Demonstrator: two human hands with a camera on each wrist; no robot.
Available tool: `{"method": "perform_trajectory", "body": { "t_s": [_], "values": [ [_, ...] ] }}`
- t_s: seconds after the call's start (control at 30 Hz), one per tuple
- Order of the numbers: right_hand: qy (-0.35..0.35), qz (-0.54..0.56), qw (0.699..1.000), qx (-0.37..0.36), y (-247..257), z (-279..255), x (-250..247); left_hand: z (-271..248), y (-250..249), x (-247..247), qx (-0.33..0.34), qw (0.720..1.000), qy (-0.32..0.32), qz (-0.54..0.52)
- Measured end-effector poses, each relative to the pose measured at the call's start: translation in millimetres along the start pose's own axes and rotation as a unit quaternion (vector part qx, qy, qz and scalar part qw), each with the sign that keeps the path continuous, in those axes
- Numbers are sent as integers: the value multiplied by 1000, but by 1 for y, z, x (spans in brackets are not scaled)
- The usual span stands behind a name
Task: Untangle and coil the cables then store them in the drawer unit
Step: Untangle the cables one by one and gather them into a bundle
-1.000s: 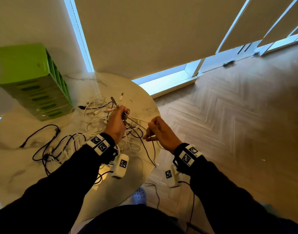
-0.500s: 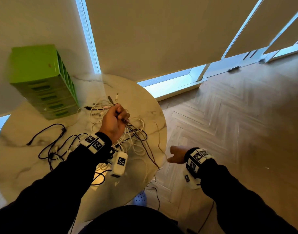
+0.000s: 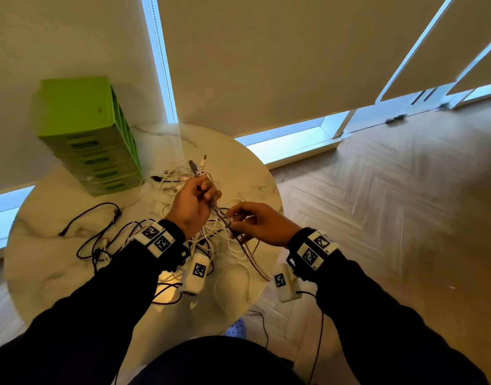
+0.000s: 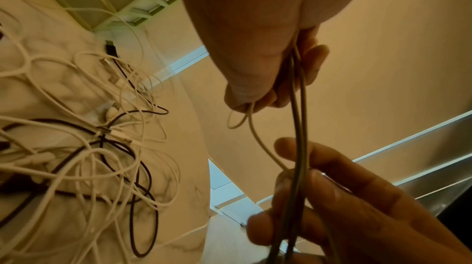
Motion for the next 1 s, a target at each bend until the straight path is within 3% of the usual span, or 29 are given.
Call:
{"method": "perform_trajectory", "body": {
  "t_s": [0.23,0.4,0.53,0.73,0.8,0.87,1.0],
  "values": [
    [-135,66,989,-10,0,-2,-24,4,-6,-30,27,998,-57,-9],
    [-201,-92,975,-11,0,-8,-58,-3,0,-13,29,994,-39,96],
    [-229,-243,941,-48,9,-17,-83,0,9,3,41,984,-24,170],
    [-305,-294,901,-94,27,-46,-121,9,27,14,21,988,-16,154],
    [-282,-329,900,-51,13,-52,-135,8,33,20,5,994,-1,110],
    [-201,-394,894,68,-23,-59,-148,7,35,25,-4,996,7,84],
    [19,-526,789,316,-103,-104,-152,7,38,30,-21,998,26,53]
  ]
}}
Point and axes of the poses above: each hand's wrist, its own z-axis towards the middle knuckle, its own x-axis out of the palm, y = z × x, the point moved 9 cm from there along z, towards the middle knuckle, and after that the axes turned 9 degrees about -x, right-handed, at the moved point
